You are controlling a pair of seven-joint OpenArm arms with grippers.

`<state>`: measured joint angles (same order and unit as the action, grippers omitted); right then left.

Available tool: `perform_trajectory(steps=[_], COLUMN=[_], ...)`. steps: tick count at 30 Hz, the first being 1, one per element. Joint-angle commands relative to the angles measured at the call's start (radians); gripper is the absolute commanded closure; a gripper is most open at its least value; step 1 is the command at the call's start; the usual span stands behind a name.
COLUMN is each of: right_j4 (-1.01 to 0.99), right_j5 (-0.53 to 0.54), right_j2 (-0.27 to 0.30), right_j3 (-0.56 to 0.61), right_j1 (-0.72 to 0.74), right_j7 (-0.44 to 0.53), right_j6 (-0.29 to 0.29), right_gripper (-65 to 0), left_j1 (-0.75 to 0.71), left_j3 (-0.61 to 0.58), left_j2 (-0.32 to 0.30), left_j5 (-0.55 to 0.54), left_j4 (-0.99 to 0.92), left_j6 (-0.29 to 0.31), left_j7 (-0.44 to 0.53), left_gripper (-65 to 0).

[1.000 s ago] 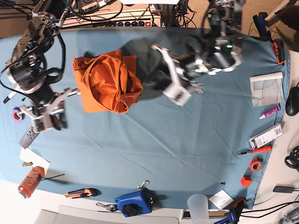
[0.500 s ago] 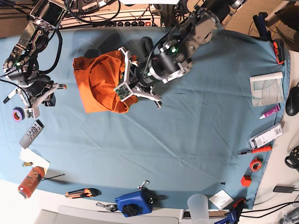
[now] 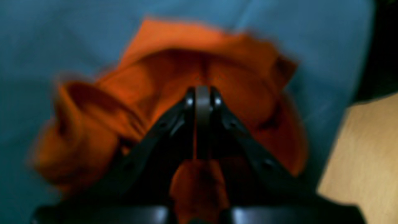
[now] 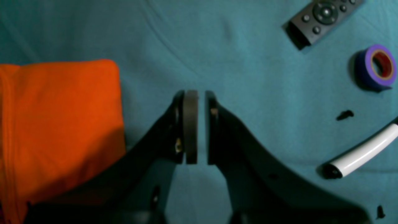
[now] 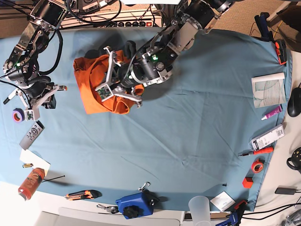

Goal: Layout the t-shirt on the table in an organized manner, then fold the t-shirt properly
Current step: 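Grasp the bundle edge with the left gripper and fold it over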

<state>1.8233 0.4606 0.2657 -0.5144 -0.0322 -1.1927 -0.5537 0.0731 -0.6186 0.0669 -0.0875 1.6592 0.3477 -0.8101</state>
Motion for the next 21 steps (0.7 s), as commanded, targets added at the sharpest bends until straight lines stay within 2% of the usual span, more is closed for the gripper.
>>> perform_trajectory(steps=[1,5,10,14,18,21], right_j4=[0.014,0.014,0.014,0.014,0.014,0.014], right_j5=[0.017,0.048,0.047,0.064,0.155,0.254], right_j2=[0.014,0.014,0.014,0.014,0.014,0.014], right_j3=[-0.005,-0.005,-0.005,-0.005,-0.003,-0.002], right_j1=[0.016,0.016,0.016,0.015,0.015,0.015], right_j7=[0.021,0.021,0.023,0.021,0.009,-0.035], right_j6=[-0.003,-0.015,-0.037,-0.048,-0.115,-0.144], right_gripper=[-4.4,-4.4,-4.4,-4.4,-4.4,-4.4], left_j1=[0.013,0.012,0.013,0.01,-0.002,-0.004], left_j3=[-0.001,0.0,0.0,0.0,0.0,0.0], left_j2=[0.016,0.016,0.016,0.015,0.005,0.005], left_j5=[-0.008,0.003,0.072,0.077,0.081,0.142], left_j4=[-0.013,-0.086,-0.03,-0.002,-0.002,-0.002], left_j6=[0.001,0.0,-0.141,-0.149,-0.154,-0.235], left_j7=[0.026,0.019,-0.095,-0.176,-0.253,-0.305], left_gripper=[0.0,0.0,0.0,0.0,0.0,0.0])
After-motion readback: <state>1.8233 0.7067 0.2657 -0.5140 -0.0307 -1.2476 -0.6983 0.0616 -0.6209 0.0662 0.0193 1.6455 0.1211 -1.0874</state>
